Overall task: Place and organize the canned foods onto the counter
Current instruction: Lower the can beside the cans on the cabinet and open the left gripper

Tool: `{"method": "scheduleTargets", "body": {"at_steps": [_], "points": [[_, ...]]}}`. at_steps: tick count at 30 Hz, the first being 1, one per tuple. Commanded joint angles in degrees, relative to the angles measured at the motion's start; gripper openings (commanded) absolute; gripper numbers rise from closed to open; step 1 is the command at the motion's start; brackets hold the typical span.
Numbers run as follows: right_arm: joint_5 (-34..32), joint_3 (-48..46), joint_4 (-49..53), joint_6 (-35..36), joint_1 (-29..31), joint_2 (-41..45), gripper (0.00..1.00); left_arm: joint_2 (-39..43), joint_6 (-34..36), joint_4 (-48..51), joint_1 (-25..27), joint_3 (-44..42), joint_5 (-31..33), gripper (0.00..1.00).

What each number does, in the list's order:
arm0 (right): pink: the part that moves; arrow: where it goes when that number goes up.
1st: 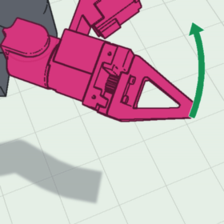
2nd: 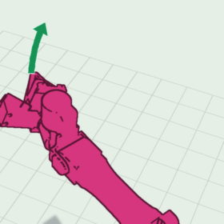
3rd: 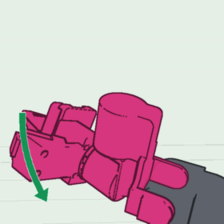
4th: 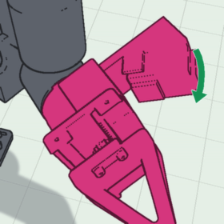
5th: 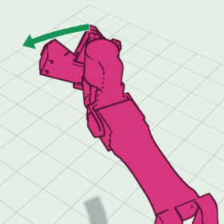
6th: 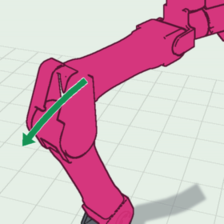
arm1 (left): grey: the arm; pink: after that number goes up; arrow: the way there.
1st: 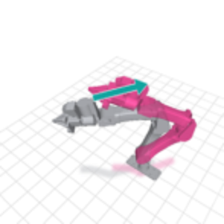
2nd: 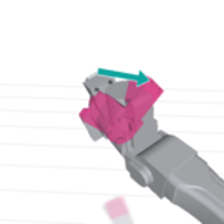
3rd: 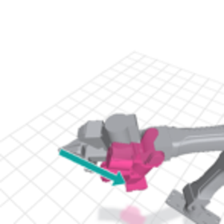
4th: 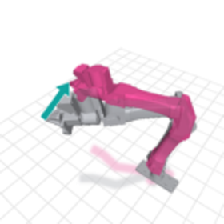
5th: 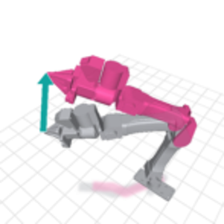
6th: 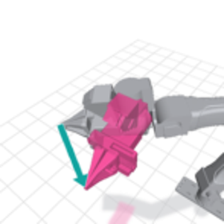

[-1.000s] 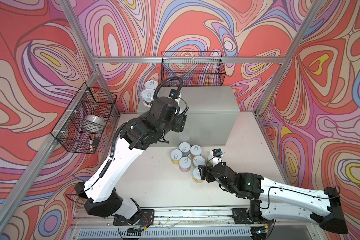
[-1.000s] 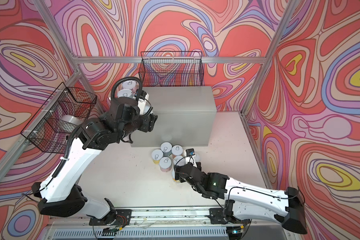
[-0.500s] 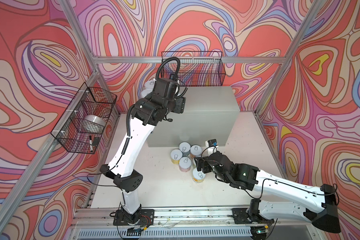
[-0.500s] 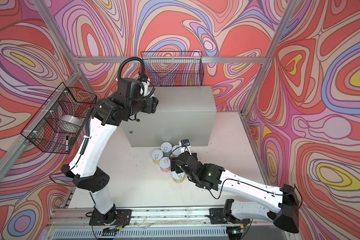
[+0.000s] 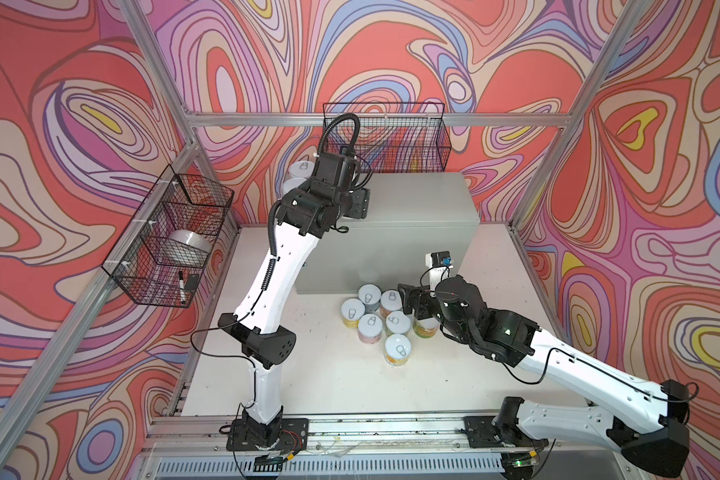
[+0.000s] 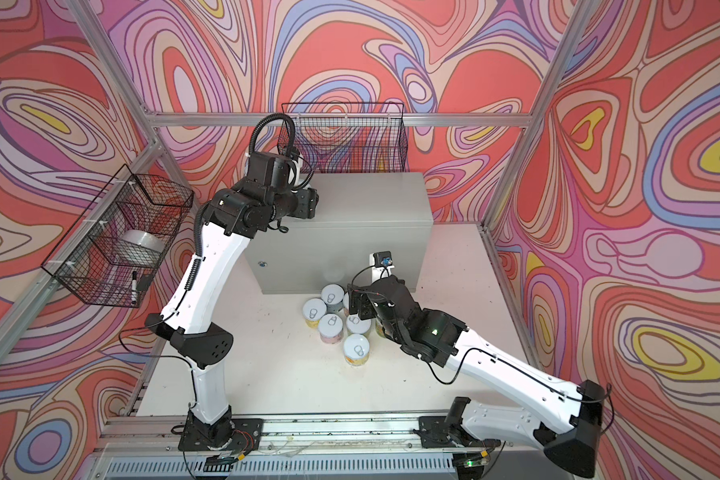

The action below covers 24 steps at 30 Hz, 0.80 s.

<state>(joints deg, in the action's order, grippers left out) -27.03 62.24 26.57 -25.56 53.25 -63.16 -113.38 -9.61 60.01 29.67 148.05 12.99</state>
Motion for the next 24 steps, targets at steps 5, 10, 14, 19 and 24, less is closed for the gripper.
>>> {"method": "scheduleTargets", "body": {"at_steps": [5,10,14,19,24], "points": [[1.3,1.3,-0.8,1.6,-0.8,-0.3,0.95,-2.4,-0.9,-6.4,-1.3,3.9,0.8,0.0],[1.2,1.6,-1.3,2.0,-1.1,-0.3,0.95,-4.4,-1.0,-5.3,-1.9,5.3,0.7,0.0],[1.3,1.7,-1.4,2.1,-1.5,-0.3,0.95,-5.2,-1.4,-5.4,-2.0,5.3,0.6,0.0],[1.4,1.7,-1.0,1.4,-1.6,-0.4,0.95,-5.9,-2.3,-5.8,-2.0,5.2,0.7,0.06],[1.3,1.5,-1.5,1.1,-1.7,-0.6,0.96,-6.1,-2.3,-6.3,-2.1,5.2,1.3,0.59]]}}
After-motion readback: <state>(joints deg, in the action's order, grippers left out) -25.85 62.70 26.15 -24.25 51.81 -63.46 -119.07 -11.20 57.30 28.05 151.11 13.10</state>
